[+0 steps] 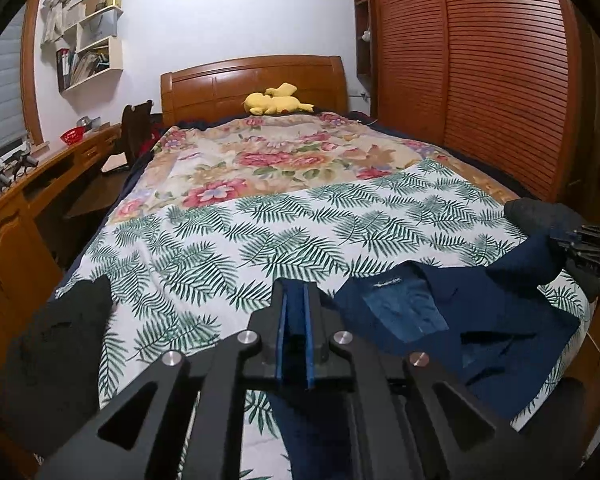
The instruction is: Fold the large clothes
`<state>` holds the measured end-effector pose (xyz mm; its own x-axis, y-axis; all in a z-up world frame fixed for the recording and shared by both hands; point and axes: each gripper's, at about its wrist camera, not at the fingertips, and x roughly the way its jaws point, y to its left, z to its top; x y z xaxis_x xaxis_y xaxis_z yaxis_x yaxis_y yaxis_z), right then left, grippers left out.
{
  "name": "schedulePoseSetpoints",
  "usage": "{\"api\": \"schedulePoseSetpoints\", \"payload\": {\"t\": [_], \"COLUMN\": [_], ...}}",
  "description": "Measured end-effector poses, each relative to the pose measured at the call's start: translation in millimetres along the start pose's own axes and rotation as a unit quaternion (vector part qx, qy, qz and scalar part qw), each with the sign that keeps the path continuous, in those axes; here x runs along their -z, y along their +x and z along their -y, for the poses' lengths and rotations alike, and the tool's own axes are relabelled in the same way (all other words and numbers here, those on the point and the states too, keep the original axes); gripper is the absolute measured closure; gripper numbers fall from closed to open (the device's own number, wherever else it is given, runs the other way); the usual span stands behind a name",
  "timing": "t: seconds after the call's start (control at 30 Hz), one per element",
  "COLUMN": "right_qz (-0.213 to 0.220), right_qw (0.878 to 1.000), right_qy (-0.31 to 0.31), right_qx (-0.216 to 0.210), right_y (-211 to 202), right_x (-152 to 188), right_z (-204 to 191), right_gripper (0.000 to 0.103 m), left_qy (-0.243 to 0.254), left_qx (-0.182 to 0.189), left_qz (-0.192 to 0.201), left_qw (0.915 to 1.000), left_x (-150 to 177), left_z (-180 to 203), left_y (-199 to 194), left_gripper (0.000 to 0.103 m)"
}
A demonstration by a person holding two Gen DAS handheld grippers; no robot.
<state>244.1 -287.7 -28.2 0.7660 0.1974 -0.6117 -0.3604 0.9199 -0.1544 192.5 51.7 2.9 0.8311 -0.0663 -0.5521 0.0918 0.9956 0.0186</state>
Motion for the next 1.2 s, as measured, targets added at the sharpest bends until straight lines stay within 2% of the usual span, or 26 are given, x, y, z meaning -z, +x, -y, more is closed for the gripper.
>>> {"api": "schedulePoseSetpoints", "payload": {"t": [0.03, 0.1, 0.17, 0.27, 0.43, 0.57, 0.73, 0.93, 1.03, 1.2], "right_qz": [0.001, 0.002, 0.001, 0.002, 0.005, -0.012, -0.037, -0.073, -0.101, -0.147], "right_qw": [1.0, 1.0, 1.0, 1.0, 0.999, 0.997, 0.996, 0.993, 0.989, 0.983], "right_qy": [-0.001, 0.003, 0.008, 0.001, -0.011, -0.023, -0.051, -0.072, -0.094, -0.113], "right_qx": [0.001, 0.003, -0.003, -0.012, -0.047, -0.068, -0.065, -0.063, -0.046, -0.006], "right_y": [-1, -3, -5, -9, -4, 13, 37, 55, 65, 84], "right_x": [2, 6, 8, 8, 8, 12, 11, 13, 19, 25], "right_z": [0, -1, -1, -9, -35, -61, -80, -88, -92, -78], "right_gripper": [0.07, 0.064, 0.062, 0.06, 0.057, 0.057, 0.057, 0.057, 0.057, 0.058], "left_qy": [0.001, 0.001, -0.003, -0.011, -0.018, -0.023, -0.003, 0.007, 0.018, 0.008], "left_qx": [-0.002, -0.01, -0.011, -0.005, 0.023, 0.044, 0.056, 0.083, 0.081, 0.09], "left_qz": [0.002, 0.016, 0.03, 0.046, 0.048, 0.035, 0.018, 0.019, 0.022, 0.025], "left_qw": [1.0, 0.9998, 0.9995, 0.9989, 0.9984, 0.9981, 0.9982, 0.9963, 0.9963, 0.9956], "left_x": [3, 8, 10, 12, 27, 49, 67, 75, 76, 75], "left_z": [0, -2, -5, -10, -8, -5, 7, 18, 22, 20], "left_y": [-2, -9, -17, -26, -14, 6, 23, 23, 22, 21], "left_gripper": [0.094, 0.086, 0.077, 0.07, 0.068, 0.067, 0.067, 0.067, 0.067, 0.066]}}
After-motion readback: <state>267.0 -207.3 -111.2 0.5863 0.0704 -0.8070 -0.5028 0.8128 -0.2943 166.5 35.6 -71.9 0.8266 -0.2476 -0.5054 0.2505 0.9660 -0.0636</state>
